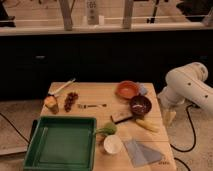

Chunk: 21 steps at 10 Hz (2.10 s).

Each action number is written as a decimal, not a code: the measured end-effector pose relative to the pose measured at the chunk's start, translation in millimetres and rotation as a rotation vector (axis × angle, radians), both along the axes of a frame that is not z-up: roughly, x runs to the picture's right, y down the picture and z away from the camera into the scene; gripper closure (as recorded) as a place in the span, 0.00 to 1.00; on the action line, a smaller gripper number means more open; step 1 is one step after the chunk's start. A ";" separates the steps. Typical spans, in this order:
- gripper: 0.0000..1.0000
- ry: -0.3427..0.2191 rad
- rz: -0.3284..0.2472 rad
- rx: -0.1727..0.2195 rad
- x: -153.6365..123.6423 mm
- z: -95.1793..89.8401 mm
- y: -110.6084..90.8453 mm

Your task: Place fork in tray

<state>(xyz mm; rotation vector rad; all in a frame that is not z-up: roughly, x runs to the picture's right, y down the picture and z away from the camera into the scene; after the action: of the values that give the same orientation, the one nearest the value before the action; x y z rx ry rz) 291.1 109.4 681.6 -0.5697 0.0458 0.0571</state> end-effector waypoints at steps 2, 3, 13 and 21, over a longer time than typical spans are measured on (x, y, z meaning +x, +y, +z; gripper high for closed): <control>0.20 0.000 0.000 0.000 0.0 0.0 0.0; 0.20 0.000 0.000 0.000 0.0 0.0 0.0; 0.20 0.000 0.000 0.000 0.0 0.0 0.0; 0.20 -0.034 -0.085 0.015 -75.0 15.4 -11.4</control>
<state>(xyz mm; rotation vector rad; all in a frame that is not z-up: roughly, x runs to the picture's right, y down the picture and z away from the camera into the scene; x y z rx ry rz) 216.1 98.0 697.0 -0.5532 0.0361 -0.0351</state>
